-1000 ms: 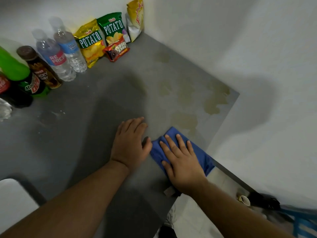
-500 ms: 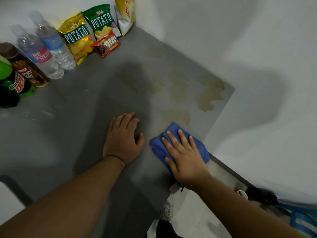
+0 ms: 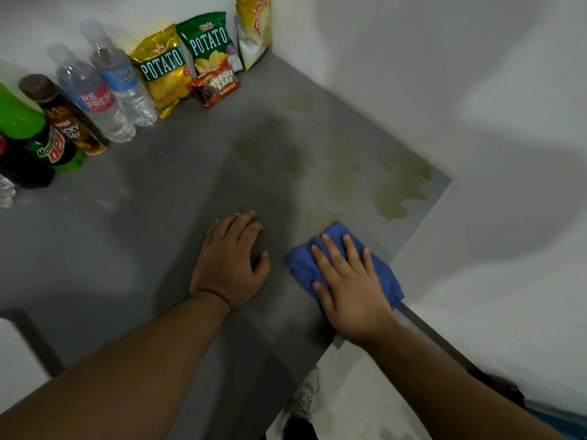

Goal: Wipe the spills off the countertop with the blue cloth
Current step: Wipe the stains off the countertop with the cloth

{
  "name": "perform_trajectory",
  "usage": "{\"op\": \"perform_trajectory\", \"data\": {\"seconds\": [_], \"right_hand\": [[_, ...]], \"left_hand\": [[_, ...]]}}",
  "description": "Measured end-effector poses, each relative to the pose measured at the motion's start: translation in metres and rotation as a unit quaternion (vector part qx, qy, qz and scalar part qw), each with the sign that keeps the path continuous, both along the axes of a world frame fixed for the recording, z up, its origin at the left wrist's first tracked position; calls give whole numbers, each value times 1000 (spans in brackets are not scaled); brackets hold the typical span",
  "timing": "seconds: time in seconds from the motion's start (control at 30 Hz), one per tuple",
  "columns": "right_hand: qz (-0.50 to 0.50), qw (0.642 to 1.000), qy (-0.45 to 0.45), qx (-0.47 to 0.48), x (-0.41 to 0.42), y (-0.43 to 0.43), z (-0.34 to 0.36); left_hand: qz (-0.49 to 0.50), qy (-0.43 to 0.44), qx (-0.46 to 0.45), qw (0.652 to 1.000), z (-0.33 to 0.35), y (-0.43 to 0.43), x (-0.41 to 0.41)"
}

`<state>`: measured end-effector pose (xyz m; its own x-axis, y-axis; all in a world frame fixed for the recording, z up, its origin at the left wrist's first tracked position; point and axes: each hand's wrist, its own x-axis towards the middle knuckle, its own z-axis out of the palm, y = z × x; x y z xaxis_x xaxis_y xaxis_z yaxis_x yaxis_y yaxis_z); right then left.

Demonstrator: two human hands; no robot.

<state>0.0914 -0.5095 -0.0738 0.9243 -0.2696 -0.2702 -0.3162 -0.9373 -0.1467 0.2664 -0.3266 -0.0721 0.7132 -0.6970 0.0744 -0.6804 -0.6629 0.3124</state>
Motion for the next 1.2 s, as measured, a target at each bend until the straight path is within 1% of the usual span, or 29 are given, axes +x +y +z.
{"op": "perform_trajectory", "data": {"seconds": [0.1,0.17,0.23,0.33,0.43,0.53,0.63,0.7,0.77,0.83,0.93,1.0,1.1,1.2], "right_hand": [[78,997,-16,21,-32,-2,-3],[87,996,-13,18,-51,-18,-4],[46,999,-8,11,-54,-37,-4],[-31,999,-8,18,-23,-54,-2],[-46,999,-4,-2,19,-47,2],[6,1000,-5,-13,31,-30,3],[89,996,-12,22,10,-32,1],[118,992,-25,37,-7,-47,0],[110,993,-23,29,-12,-64,0],[83,996,-15,7,0,-72,0],[31,999,-11,-10,36,-61,1],[20,1000,-13,-11,52,-44,2],[63,998,-14,4,50,-23,0],[120,992,-16,22,27,-30,-2]], "left_hand": [[1,4,-3,1000,1,0,0],[1,7,-6,1000,1,0,0],[0,7,-7,1000,1,0,-1],[1,7,-7,1000,2,0,-2],[5,16,0,1000,4,-1,-3],[3,20,6,1000,4,-1,-2],[5,16,3,1000,4,-1,-2],[4,12,-2,1000,3,0,-2],[2,11,-6,1000,2,0,-1],[2,13,-7,1000,1,0,-1],[2,7,-4,1000,1,0,0],[1,10,-3,1000,1,1,0],[0,8,-6,1000,0,0,1],[-2,2,-18,1000,0,1,1]]}}
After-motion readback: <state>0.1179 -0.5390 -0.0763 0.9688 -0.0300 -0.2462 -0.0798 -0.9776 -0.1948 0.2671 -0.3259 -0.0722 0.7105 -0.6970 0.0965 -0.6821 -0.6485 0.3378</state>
